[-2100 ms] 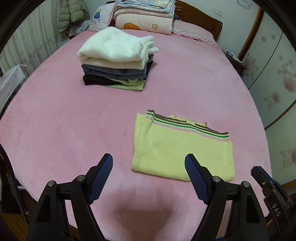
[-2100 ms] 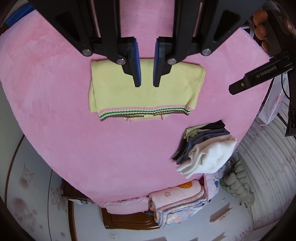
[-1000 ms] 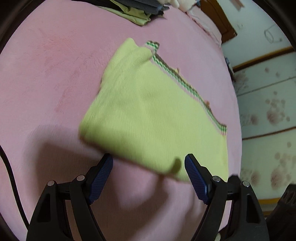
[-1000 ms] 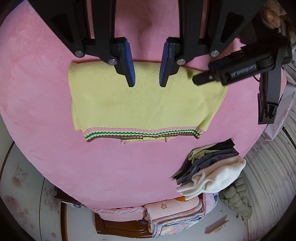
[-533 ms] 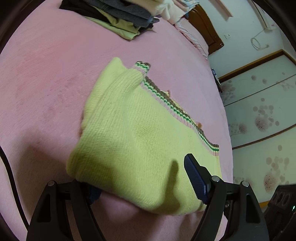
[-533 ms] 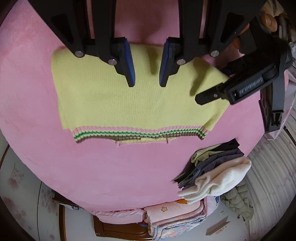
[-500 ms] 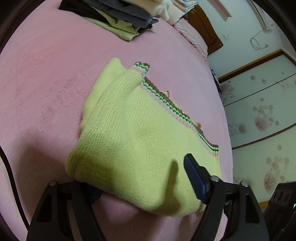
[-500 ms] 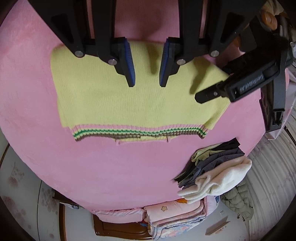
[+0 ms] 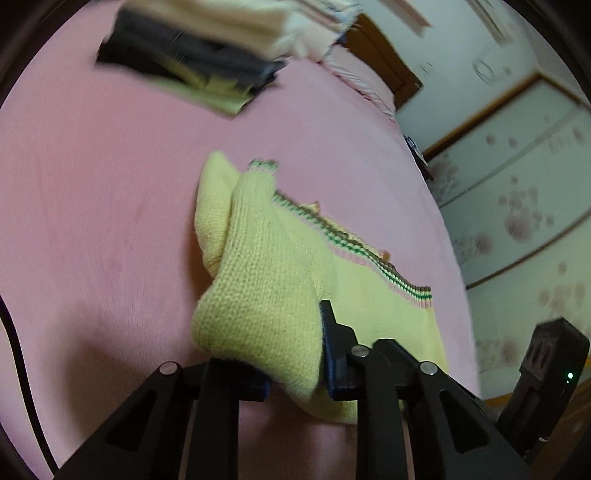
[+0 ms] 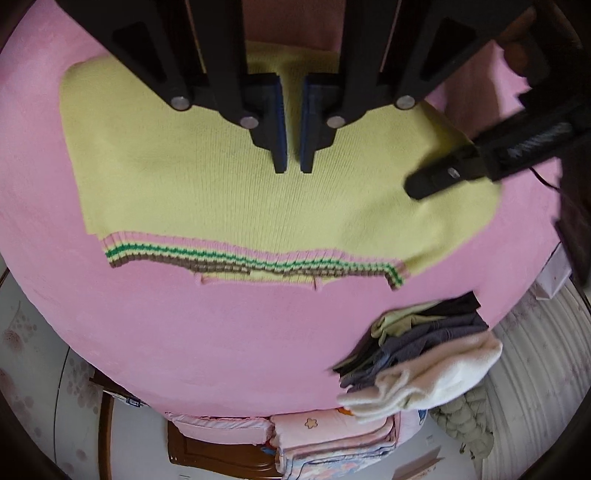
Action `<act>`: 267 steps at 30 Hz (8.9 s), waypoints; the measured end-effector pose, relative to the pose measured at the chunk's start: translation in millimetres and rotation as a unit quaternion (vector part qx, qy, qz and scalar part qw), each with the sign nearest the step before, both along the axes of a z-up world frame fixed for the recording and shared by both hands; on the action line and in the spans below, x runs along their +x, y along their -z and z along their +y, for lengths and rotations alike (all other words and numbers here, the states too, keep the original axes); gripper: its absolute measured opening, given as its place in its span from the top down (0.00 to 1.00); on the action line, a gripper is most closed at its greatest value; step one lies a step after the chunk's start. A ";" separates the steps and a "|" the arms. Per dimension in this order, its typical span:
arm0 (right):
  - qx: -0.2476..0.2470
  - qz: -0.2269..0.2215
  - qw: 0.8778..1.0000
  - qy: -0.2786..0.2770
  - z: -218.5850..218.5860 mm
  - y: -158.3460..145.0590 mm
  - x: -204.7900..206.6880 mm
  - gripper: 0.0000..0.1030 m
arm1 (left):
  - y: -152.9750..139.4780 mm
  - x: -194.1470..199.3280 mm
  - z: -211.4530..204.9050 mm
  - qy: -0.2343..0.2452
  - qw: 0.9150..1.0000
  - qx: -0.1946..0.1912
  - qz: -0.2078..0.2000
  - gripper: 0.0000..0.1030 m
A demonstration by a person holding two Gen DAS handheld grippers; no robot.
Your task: Fold large clothes
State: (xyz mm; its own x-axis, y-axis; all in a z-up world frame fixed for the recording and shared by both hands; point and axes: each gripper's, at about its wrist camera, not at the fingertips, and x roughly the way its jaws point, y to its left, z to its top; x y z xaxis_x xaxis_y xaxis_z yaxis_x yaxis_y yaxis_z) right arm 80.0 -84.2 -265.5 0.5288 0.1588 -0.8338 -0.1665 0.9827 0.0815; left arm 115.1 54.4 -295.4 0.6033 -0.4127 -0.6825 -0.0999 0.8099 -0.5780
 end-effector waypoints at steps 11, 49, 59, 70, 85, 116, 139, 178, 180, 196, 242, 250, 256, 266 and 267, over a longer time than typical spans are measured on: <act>0.106 0.047 0.993 0.013 -31.9 21.7 2.2 0.99 | -65.9 4.0 -80.8 0.114 0.977 0.155 -0.091 0.87; 0.096 0.056 0.983 0.149 -199.5 -20.7 -43.4 0.98 | -25.1 -7.2 -250.2 0.385 0.886 0.238 -0.102 0.78; 0.148 0.057 0.978 0.138 -199.2 -46.7 -19.3 0.83 | -65.3 -13.4 -200.2 0.373 0.912 0.157 -0.072 0.51; 0.144 0.082 0.982 0.088 -163.3 -29.2 21.2 0.67 | -50.0 46.5 -121.7 0.201 0.967 0.155 -0.011 0.51; 0.104 0.050 0.988 0.104 -183.6 -22.4 -11.2 0.82 | -35.5 75.6 -165.6 0.214 0.969 0.120 -0.005 0.47; 0.105 -0.006 0.991 0.078 -178.1 -43.9 41.7 0.66 | -59.3 111.9 -198.9 0.198 0.970 0.139 -0.010 0.63; 0.115 0.058 0.984 0.125 -214.6 -26.1 30.5 0.82 | -60.1 113.1 -191.7 0.178 0.968 0.173 0.043 0.38; 0.159 0.126 0.971 0.128 -205.2 -48.3 -3.6 0.45 | -68.7 65.3 -148.1 0.132 0.974 0.157 0.096 0.18; 0.167 0.134 0.968 0.128 -208.1 -36.7 1.2 0.45 | -54.2 72.9 -153.1 0.150 0.971 0.150 0.113 0.18; 0.236 0.215 0.942 0.104 -216.3 38.3 45.2 0.38 | 14.3 110.0 -174.8 0.201 0.966 0.047 0.154 0.16; 0.234 0.091 0.963 -0.101 -51.0 -181.5 95.5 0.69 | -205.7 80.7 -19.0 0.171 0.982 0.065 0.045 0.48; 0.277 0.070 0.955 -0.079 98.3 -194.9 189.0 0.68 | -240.6 179.4 131.8 0.178 0.977 0.112 0.016 0.48; 0.291 0.061 0.953 -0.063 186.8 -165.6 286.4 0.68 | -225.2 271.4 204.7 0.178 0.970 0.165 -0.010 0.47; 0.207 0.098 0.973 -0.010 239.2 -91.9 379.4 0.61 | -149.9 342.0 226.2 0.169 0.965 0.202 0.014 0.31; 0.209 0.101 0.973 -0.003 236.0 -89.7 379.2 0.58 | -148.6 341.0 224.3 0.170 0.963 0.209 0.008 0.27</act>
State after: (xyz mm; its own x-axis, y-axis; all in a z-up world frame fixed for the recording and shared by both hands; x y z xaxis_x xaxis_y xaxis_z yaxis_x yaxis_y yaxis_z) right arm 459.2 151.8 -175.8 0.3594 0.5090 -0.7822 -0.1122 0.8557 0.5052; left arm 456.0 278.7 -146.8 0.4708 -0.2710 -0.8395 0.2057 0.9591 -0.1943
